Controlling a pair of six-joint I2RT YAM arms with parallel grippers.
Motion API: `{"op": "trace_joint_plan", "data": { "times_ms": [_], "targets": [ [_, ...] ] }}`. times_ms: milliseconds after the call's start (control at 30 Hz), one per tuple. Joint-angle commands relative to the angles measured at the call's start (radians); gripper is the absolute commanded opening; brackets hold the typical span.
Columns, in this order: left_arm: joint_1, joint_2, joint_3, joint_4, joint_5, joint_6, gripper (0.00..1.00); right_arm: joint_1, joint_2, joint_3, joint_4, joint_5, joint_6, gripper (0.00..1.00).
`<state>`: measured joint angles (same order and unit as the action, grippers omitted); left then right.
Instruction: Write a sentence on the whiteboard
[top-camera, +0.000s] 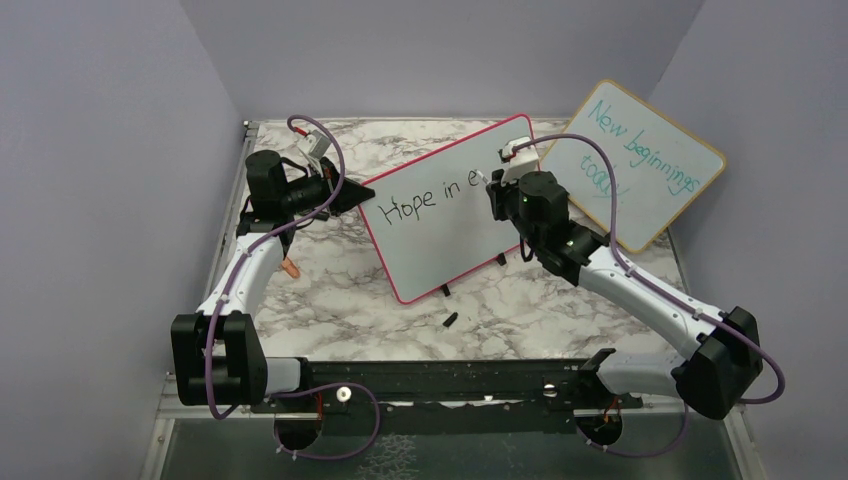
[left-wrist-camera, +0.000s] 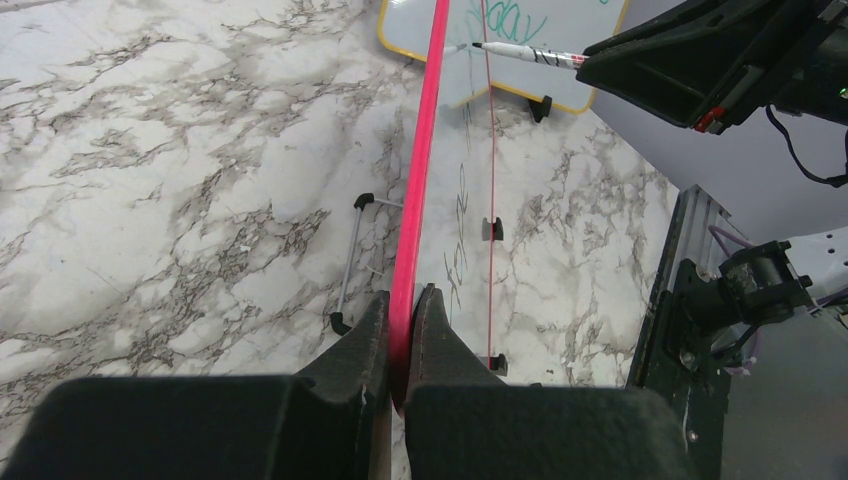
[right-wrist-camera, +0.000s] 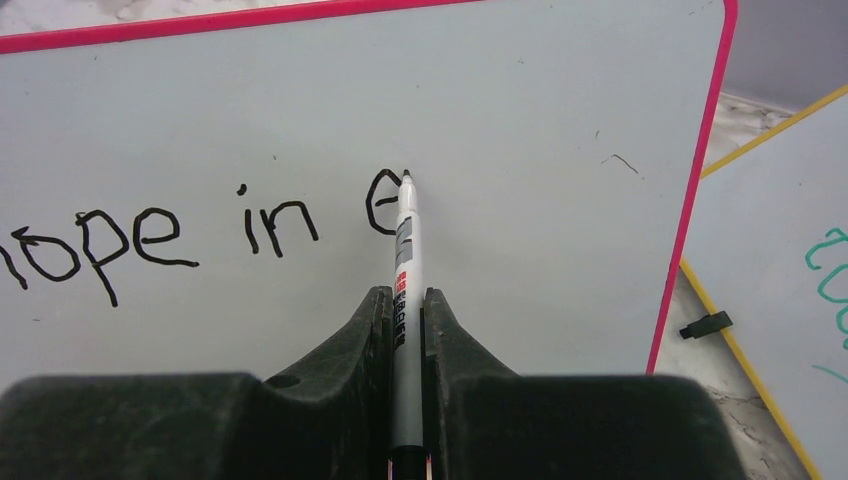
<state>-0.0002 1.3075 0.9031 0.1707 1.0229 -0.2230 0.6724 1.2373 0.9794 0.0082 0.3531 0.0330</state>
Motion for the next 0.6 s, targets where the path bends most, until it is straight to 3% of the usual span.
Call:
{"op": "trace_joint_plan", "data": {
  "times_ms": [0, 567],
  "targets": [
    [-0.012, 0.041, -0.036, -0.108, -0.073, 0.160, 0.00, -0.007, 0.010, 0.024, 0.026, 0.010, -0.001, 0.01],
    [-0.012, 0.040, -0.035, -0.109, -0.072, 0.161, 0.00, -0.009, -0.024, -0.041, -0.069, 0.024, 0.033, 0.01]
  ]
}}
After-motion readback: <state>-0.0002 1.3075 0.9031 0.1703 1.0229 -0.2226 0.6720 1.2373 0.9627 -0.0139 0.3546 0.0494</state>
